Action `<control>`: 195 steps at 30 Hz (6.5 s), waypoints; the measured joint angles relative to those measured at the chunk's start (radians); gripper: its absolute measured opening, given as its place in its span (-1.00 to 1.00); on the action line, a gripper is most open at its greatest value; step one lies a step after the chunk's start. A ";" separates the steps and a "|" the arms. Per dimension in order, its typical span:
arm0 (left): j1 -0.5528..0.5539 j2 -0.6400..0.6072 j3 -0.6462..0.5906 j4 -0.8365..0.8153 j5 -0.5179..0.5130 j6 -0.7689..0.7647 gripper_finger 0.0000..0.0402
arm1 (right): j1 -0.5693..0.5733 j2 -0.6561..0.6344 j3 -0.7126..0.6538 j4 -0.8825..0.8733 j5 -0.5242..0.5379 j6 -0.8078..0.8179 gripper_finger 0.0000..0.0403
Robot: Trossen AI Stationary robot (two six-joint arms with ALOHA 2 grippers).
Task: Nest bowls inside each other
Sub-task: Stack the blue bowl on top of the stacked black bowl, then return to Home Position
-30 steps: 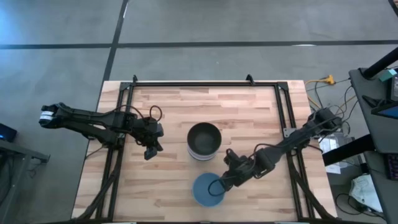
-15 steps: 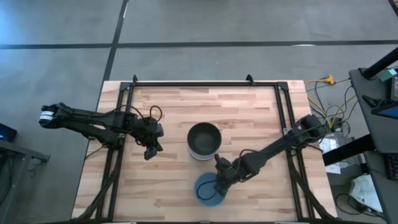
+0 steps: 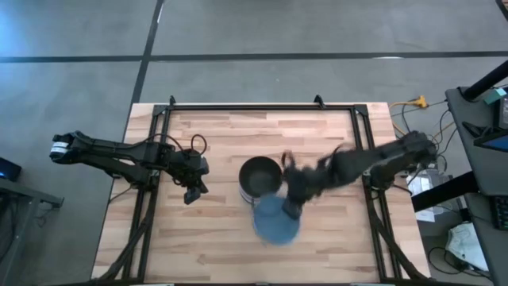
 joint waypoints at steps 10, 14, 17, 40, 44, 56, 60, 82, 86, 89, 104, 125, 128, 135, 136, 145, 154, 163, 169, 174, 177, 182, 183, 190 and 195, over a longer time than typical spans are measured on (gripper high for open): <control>0.000 0.000 -0.002 0.021 0.000 0.000 -1.00 | -0.311 0.112 0.347 -0.309 0.062 -0.241 -0.95; 0.000 0.000 -0.003 0.029 0.000 -0.017 -1.00 | -0.373 0.195 0.438 -0.331 0.032 -0.320 -0.95; 0.000 0.000 -0.003 0.029 -0.001 -0.024 -1.00 | -0.389 0.267 0.522 -0.383 0.005 -0.355 -0.95; 0.000 0.006 -0.004 0.070 -0.003 -0.052 -1.00 | -0.397 0.521 0.799 -0.601 -0.013 -0.583 -0.95; 0.000 0.007 -0.005 0.074 -0.003 -0.053 -1.00 | -0.400 0.521 0.797 -0.601 -0.013 -0.587 -0.95; 0.000 0.008 -0.005 0.074 -0.003 -0.050 -1.00 | -0.400 0.521 0.789 -0.591 -0.006 -0.595 -0.95; 0.000 0.007 -0.005 0.074 -0.003 -0.050 -1.00 | -0.400 0.520 0.771 -0.586 -0.006 -0.598 -0.95; 0.000 0.004 -0.006 0.074 -0.001 -0.050 -1.00 | -0.398 0.519 0.710 -0.537 -0.004 -0.609 -0.79; 0.000 0.004 -0.006 0.074 -0.001 -0.050 -1.00 | -0.398 0.519 0.710 -0.537 -0.004 -0.602 -0.60; 0.000 0.004 -0.006 0.074 -0.001 -0.050 -1.00 | -0.398 0.519 0.710 -0.537 -0.004 -0.602 -0.47; 0.000 0.004 -0.006 0.075 -0.002 -0.050 -1.00 | -0.366 0.416 0.793 -0.566 -0.011 -0.598 -0.34; 0.084 0.013 0.020 1.058 -0.060 -0.097 -1.00 | -0.124 -0.212 -0.050 0.755 0.251 -0.689 -0.44; 0.176 -0.006 0.052 1.111 -0.060 -0.084 -1.00 | -0.245 -0.295 -0.146 0.922 0.075 -0.687 -0.44; 0.319 -0.182 0.046 1.113 -0.060 0.004 -1.00 | -0.410 -0.686 -0.384 0.947 -0.045 -0.677 -0.50; 0.322 -0.216 0.031 1.104 -0.061 0.004 -1.00 | -0.411 -0.755 -0.425 0.959 -0.027 -0.675 -0.52; 0.321 -0.557 -0.195 0.988 -0.222 -0.036 -1.00 | -0.411 -1.283 -0.813 1.147 0.148 -0.580 -0.70; 0.315 -0.852 -0.486 0.977 -0.300 -0.207 -1.00 | -0.411 -1.519 -1.149 1.295 0.189 -0.427 -0.93; 0.300 -0.956 -0.674 0.986 -0.160 -0.315 -1.00 | -0.412 -1.586 -1.391 1.588 0.189 -0.381 -0.96; 0.286 -0.956 -0.728 0.964 -0.112 -0.365 -1.00 | -0.407 -1.593 -1.495 1.622 0.176 -0.241 -0.96; 0.285 -0.956 -0.728 0.904 0.004 -0.364 -1.00 | -0.387 -1.590 -1.545 1.556 0.081 -0.150 -0.96; 0.284 -0.956 -0.729 0.735 0.068 -0.370 -1.00 | -0.376 -1.591 -1.544 1.427 0.062 -0.125 -0.96; 0.283 -0.883 -0.726 0.731 0.114 -0.305 -1.00 | -0.376 -1.591 -1.544 1.223 0.064 -0.111 -0.96; 0.283 -0.874 -0.727 0.741 0.139 -0.323 -1.00 | -0.376 -1.591 -1.544 1.194 0.060 -0.115 -0.96; 0.283 -0.838 -0.727 0.761 0.296 -0.223 -1.00 | -0.376 -1.584 -1.544 1.041 0.055 -0.119 -0.96; 0.283 -0.818 -0.728 0.761 0.294 -0.178 -1.00 | -0.376 -1.573 -1.544 0.987 0.055 -0.131 -0.96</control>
